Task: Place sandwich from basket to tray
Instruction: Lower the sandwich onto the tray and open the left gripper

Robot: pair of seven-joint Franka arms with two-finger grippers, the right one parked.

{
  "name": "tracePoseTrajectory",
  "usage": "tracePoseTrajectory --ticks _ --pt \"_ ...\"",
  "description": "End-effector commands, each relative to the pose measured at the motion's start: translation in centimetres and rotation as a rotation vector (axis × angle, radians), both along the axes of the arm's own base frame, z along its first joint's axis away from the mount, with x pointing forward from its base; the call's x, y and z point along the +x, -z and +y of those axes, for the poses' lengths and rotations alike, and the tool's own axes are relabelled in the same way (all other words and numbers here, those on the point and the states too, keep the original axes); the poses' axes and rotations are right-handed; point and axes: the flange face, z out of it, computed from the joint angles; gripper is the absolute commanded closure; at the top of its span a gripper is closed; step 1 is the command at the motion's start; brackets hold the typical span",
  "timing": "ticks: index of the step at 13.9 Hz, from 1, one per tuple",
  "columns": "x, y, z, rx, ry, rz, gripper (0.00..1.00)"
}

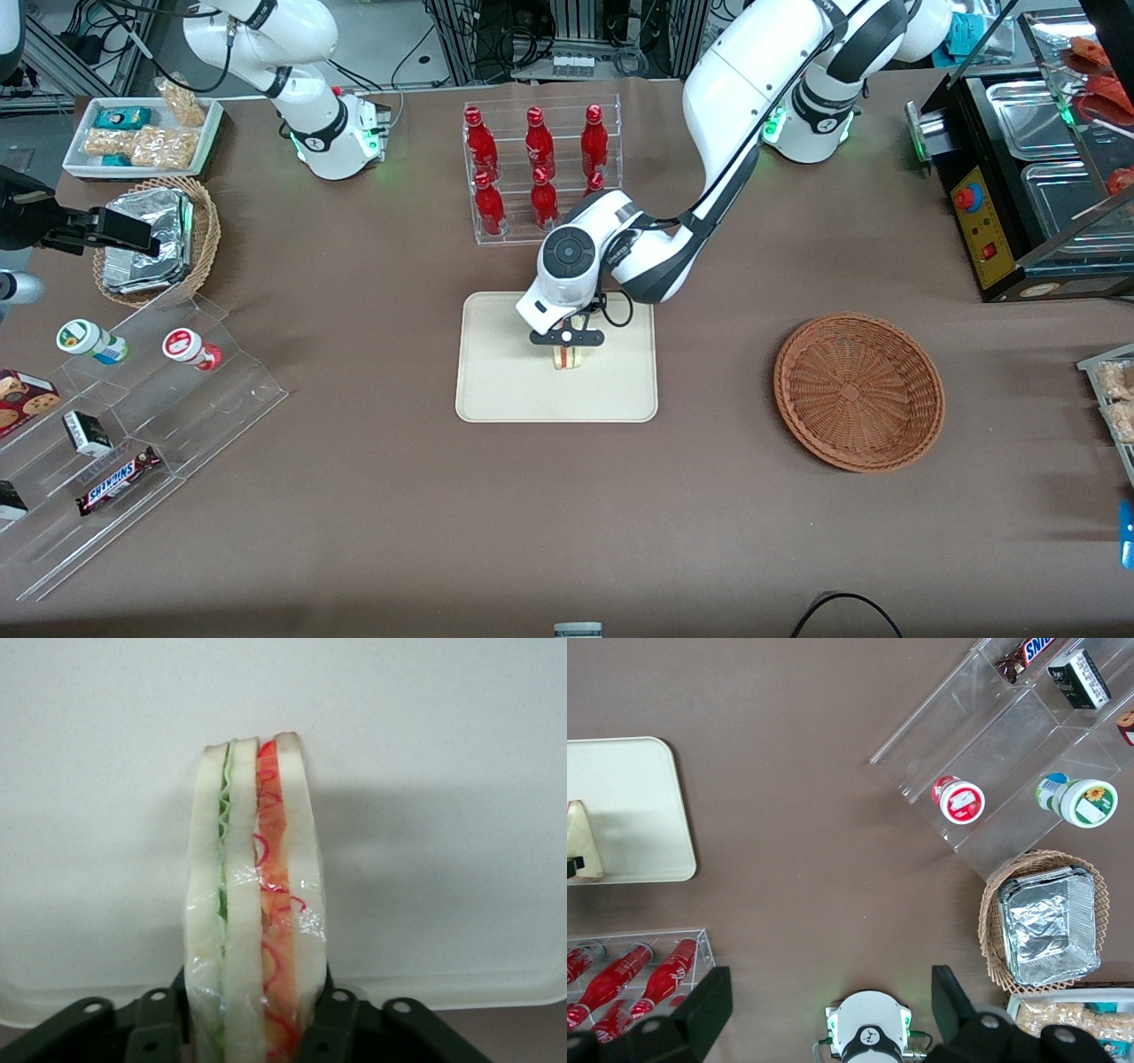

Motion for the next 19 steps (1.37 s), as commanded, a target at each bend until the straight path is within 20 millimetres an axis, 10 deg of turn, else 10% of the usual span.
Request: tracePoseTrajectory --ticks 1,6,10,15,19 --pt "1.2 -1.1 -0.6 -0.003 -0.019 -0.051 0.0" --pt "3.1 -4.6 0.6 -0.01 -0.053 -0.087 0.0" --pt "5.0 -11.4 5.7 0.102 -0.08 -0.054 0.0" --pt "7.8 -20.2 15.3 0.156 -0.05 0.032 0.0" --pt "10.8 -26.0 26.8 0.16 -0.003 0.088 0.0"
